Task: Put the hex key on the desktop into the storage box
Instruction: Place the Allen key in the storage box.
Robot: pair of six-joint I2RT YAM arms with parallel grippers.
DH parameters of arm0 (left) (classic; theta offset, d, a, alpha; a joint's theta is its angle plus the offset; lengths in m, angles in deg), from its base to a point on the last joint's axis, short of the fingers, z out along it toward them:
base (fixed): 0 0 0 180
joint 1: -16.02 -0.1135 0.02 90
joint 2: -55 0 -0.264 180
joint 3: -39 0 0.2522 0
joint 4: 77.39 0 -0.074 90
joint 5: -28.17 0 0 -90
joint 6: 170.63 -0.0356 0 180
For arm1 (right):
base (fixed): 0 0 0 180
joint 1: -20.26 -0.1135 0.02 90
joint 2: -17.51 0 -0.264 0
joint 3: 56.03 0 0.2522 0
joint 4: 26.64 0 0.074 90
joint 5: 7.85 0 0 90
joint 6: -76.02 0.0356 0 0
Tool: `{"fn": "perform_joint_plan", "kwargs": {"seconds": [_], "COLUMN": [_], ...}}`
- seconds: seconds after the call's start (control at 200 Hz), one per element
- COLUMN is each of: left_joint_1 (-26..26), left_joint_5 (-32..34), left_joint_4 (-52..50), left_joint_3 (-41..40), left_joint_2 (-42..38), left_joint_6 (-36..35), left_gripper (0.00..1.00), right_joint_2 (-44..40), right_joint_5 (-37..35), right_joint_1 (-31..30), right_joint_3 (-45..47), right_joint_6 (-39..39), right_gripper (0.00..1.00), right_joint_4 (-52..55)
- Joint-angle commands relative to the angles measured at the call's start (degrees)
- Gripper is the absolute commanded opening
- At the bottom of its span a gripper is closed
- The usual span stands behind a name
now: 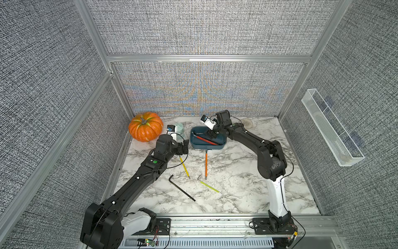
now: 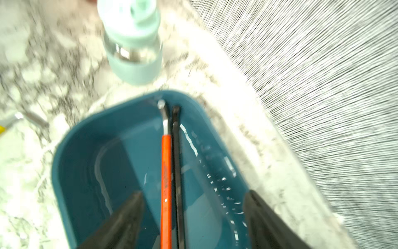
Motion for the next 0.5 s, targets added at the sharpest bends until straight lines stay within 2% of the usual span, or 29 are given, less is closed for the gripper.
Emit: {"fn": "perform_joint_plan", "kwargs": {"seconds": [0.0,0.095,0.205,0.235,0.32,0.375,0.43,0.496], "left_joint_1": [0.02,-0.01,-0.01,0.01,0.00,0.02,0.04,0.02], "left_joint_5": [-0.15,-0.68,-1.63,-1.75,-2.04,-2.26,-2.51,-2.30], "left_joint_4": [-0.16,-0.25,-0.46,-0.44,-0.44,-0.38,-0.56,-0.96], "left_joint_3": [-0.20,-0.07,0.05,-0.04,-0.19,-0.20,-0.28,-0.26], "left_joint_2": [-0.71,-0.97,-1.30,-1.41,-1.91,-2.16,-2.54,-3.01], "left_joint_6": [0.22,0.38,0.49,0.57,0.82,0.81,0.66,0.40], "left_gripper": [0.97,0.97,0.97,0.97,0.97,0.97,0.97,0.97], "right_joint_2": [-3.94,-7.90,-11.38,-12.26,-15.21,-17.19,-20.49,-25.32], "right_joint_5": [0.23,0.31,4.49,8.60,30.23,37.65,37.97,32.06], "right_joint_1": [-0.41,-0.69,0.67,1.80,6.79,8.25,6.95,3.02], "right_joint_3": [-0.30,0.42,0.58,1.17,9.65,17.57,23.67,27.21], "right_joint_6": [4.47,10.47,23.37,27.52,41.58,49.18,49.26,43.15], "right_gripper": [0.86,0.87,0.90,0.99,0.99,0.99,0.99,0.99], "right_joint_4": [-2.05,-1.79,1.27,1.70,-5.74,-12.72,-14.62,-9.94]}}
